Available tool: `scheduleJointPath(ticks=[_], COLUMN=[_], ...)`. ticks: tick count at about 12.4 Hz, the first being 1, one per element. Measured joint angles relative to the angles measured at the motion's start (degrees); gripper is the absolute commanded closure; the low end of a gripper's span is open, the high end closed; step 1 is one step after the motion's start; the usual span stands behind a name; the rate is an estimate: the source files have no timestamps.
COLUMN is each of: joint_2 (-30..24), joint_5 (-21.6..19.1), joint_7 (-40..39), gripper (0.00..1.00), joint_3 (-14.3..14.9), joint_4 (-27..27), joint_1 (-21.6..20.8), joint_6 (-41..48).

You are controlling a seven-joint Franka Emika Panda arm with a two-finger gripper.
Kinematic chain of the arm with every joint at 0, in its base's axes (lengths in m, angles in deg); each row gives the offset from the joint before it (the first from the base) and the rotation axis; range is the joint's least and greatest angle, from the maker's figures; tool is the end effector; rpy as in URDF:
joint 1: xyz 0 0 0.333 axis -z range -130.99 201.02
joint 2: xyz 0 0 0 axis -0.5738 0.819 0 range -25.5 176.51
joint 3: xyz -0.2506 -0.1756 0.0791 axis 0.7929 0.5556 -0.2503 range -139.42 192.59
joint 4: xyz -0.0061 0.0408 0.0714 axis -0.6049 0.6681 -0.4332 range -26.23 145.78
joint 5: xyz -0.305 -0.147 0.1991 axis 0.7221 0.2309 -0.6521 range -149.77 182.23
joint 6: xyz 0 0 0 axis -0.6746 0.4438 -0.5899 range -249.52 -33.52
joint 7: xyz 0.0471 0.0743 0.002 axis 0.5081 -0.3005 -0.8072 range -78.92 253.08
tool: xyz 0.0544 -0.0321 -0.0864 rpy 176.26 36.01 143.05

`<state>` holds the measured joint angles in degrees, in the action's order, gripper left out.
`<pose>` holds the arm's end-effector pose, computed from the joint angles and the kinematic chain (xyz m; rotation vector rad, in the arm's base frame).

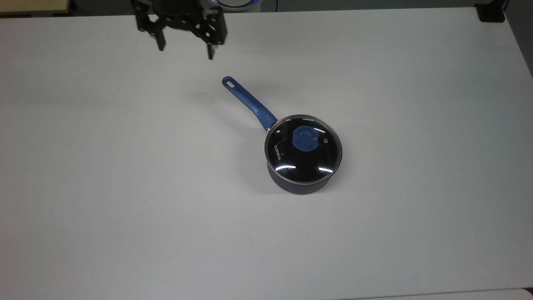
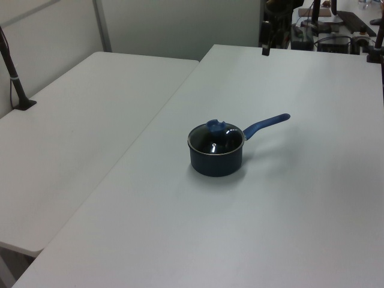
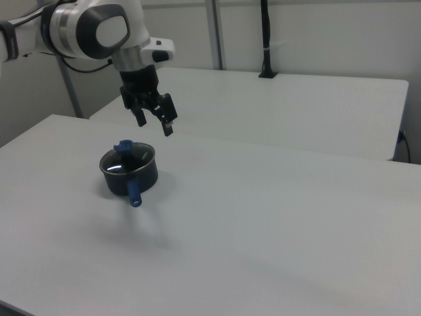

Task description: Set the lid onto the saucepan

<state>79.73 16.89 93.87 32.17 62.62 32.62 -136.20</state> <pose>0.5921 -0.0321 0.5774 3.1117 -0.2679 0.1270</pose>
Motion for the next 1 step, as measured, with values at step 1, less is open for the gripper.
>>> scheduleJointPath(ticks=[1], joint_2=[-0.4], joint_5=[0.0], joint_7=[-0.4], gripper=[0.00], joint_3=[-0.3], joint_4=[0.4], joint_1=[1.2], joint_6=[0.5])
